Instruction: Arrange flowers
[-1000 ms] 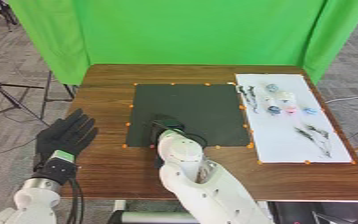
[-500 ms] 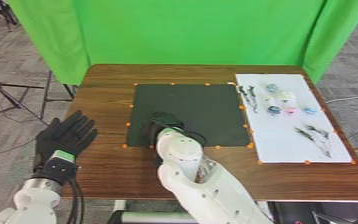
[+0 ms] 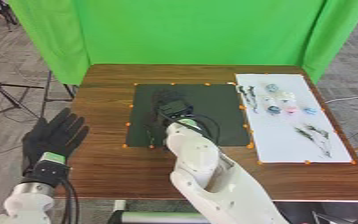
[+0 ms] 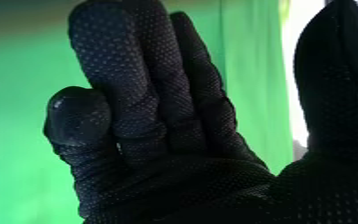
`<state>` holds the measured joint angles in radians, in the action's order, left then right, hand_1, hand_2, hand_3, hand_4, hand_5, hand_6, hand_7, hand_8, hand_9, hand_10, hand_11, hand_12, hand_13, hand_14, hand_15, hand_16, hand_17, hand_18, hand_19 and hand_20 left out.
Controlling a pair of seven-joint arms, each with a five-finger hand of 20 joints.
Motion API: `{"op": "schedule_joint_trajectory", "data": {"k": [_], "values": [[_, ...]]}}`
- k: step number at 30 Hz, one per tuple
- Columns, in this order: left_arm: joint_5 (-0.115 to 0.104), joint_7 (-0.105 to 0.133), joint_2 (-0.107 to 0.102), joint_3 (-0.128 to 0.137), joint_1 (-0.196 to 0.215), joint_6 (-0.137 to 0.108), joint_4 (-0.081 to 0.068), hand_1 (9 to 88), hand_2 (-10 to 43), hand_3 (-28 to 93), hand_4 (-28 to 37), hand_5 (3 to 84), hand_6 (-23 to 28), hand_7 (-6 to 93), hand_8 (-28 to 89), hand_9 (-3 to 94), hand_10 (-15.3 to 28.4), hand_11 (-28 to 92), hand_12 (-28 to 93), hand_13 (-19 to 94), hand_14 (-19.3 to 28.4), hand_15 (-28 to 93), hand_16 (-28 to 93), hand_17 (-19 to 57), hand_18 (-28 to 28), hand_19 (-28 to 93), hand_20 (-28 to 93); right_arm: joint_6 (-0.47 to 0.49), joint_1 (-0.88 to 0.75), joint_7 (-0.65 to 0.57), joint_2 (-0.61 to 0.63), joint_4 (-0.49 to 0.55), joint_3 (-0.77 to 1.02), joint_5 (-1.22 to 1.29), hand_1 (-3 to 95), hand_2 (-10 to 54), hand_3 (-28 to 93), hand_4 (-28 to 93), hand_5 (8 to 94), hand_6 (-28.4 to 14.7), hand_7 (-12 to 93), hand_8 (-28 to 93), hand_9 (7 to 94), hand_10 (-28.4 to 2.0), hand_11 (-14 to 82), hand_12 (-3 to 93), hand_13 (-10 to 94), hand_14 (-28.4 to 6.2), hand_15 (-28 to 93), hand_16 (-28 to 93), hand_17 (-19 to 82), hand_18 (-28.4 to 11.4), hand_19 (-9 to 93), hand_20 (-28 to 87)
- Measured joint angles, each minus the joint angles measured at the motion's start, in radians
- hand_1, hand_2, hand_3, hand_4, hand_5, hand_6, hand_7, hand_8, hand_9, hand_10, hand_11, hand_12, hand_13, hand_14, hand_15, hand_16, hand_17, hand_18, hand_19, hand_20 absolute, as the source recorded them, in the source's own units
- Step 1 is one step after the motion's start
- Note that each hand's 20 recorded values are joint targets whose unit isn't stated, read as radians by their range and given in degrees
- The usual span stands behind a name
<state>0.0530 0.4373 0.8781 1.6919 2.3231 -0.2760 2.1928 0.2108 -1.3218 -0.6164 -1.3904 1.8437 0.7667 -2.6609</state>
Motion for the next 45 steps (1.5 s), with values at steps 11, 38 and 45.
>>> {"op": "schedule_joint_trajectory", "data": {"k": [11, 38, 45], "values": [[-0.002, 0.075, 0.000, 0.053, 0.074, 0.038, 0.016, 27.2, 16.9, 75, -27.6, 43.9, 7.5, 22.1, -11, 41.5, 14.9, 26, 13, 30, 16.1, 46, -8, -2.8, 15.1, 42, 9, -0.196, -0.095, -0.148, 0.327, 0.097, 0.264, 0.082, 25.1, -9.5, 75, -24, 45.8, -15.8, 9, -7, 44.3, -25.6, 11.3, 16.0, 55, -20.1, 58, 20, 40, -28.2, 93, 27], [-0.025, 0.124, 0.004, 0.058, 0.069, 0.044, 0.017, 28.2, 19.2, 74, -28.3, 44.5, 7.4, 22.9, -11, 42.2, 14.5, 27, 14, 31, 16.2, 47, -8, -3.0, 15.5, 43, 10, 0.031, -0.465, -0.339, 0.569, 0.182, 0.756, 0.346, 40.6, -9.5, 78, -28, 48.0, -15.4, 11, -7, 47.5, -24.7, 13.0, 16.0, 58, -17.1, 61, 20, 40, -26.8, 93, 31], [-0.047, 0.135, 0.015, 0.056, 0.072, 0.018, 0.016, 28.0, 18.6, 74, -28.3, 45.0, 7.0, 23.3, -11, 42.5, 14.3, 27, 13, 31, 16.1, 47, -8, -3.1, 15.5, 43, 10, 0.031, -0.465, -0.362, 0.551, 0.140, 0.752, 0.354, 42.1, -9.5, 74, -28, 58.1, -16.2, 8, -9, 58.3, -24.4, 13.5, 15.0, 66, -14.4, 58, 21, 42, -26.0, 93, 34]]}}
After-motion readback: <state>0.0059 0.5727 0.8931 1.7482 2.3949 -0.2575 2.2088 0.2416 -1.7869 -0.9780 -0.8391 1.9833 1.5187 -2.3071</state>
